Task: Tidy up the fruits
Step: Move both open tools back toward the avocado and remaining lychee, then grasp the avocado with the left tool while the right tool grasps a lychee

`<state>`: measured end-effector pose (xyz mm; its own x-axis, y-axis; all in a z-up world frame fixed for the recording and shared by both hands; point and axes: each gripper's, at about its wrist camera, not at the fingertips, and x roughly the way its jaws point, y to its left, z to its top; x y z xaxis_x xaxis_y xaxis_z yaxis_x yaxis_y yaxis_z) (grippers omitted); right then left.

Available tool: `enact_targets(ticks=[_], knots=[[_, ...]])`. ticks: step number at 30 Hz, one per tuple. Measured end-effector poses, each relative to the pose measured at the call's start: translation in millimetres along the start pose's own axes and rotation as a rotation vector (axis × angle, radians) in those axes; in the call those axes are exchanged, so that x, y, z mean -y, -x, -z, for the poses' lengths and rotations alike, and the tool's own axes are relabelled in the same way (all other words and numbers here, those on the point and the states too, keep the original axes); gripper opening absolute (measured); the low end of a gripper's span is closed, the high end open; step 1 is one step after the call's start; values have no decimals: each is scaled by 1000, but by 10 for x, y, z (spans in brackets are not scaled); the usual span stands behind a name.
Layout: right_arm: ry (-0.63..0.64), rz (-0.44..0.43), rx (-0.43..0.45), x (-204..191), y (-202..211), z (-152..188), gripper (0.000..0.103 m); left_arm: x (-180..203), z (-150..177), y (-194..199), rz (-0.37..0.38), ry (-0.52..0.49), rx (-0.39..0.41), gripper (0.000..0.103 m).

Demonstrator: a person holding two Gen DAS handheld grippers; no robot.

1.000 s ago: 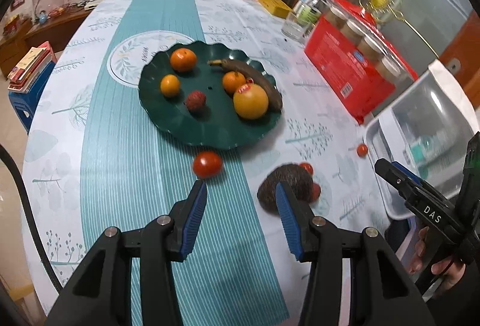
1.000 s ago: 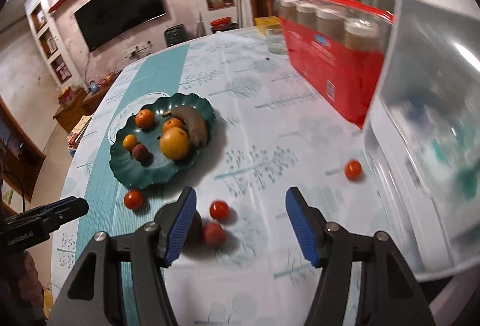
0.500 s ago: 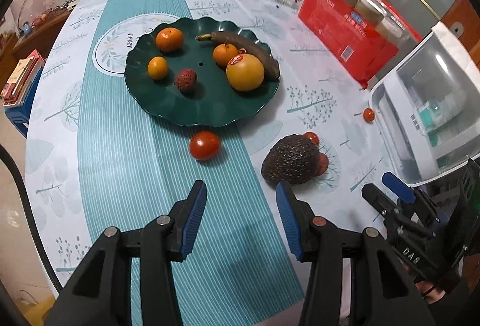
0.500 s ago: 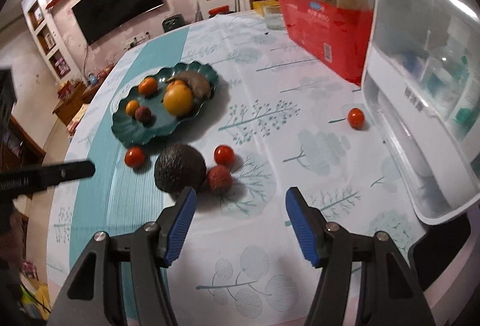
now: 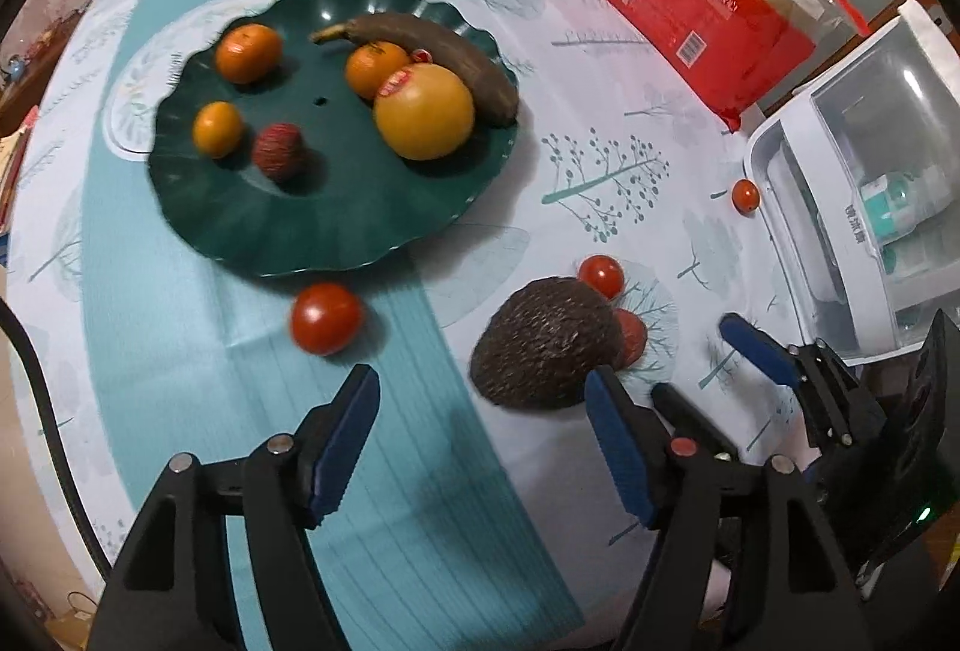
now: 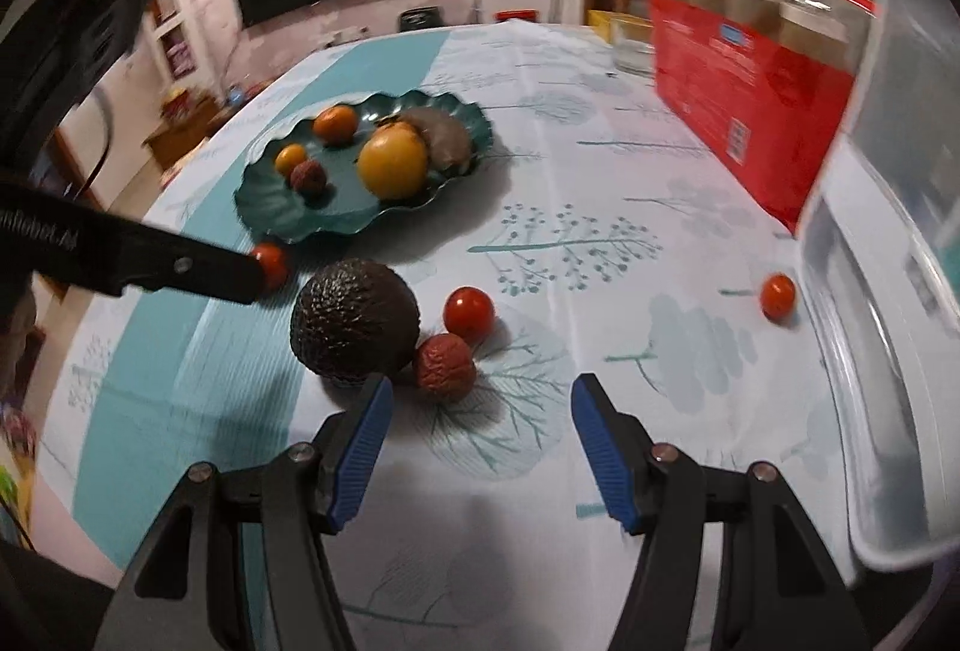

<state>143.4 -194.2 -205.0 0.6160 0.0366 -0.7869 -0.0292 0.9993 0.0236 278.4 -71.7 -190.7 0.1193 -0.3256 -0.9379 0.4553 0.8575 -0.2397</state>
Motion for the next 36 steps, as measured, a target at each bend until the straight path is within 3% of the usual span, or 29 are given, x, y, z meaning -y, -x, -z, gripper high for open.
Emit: enact_targets(ticks=[7,14,19,23,29,36], knots=[[106,-49,-20,-26,-223,-9,61,80,-116,-303,49,34,-62,75],[178,-111,-57,-71,-377,-5,44,88,-170,-488,114,87,-102,79],[184,-124,-64,-66,-427,4,39,81,-196,-597,144,106,-119,79],[174,-130,-51,-65,-426,-10,36,50,-201,-723,156,132,-149,78],[179,-136,-48,-78,-444,-48,33,41,-206,-755,197,136,-142,64],[165,-138,-52,-65,-461,-72,33,-10,-191,-722,206,150,-128,63]])
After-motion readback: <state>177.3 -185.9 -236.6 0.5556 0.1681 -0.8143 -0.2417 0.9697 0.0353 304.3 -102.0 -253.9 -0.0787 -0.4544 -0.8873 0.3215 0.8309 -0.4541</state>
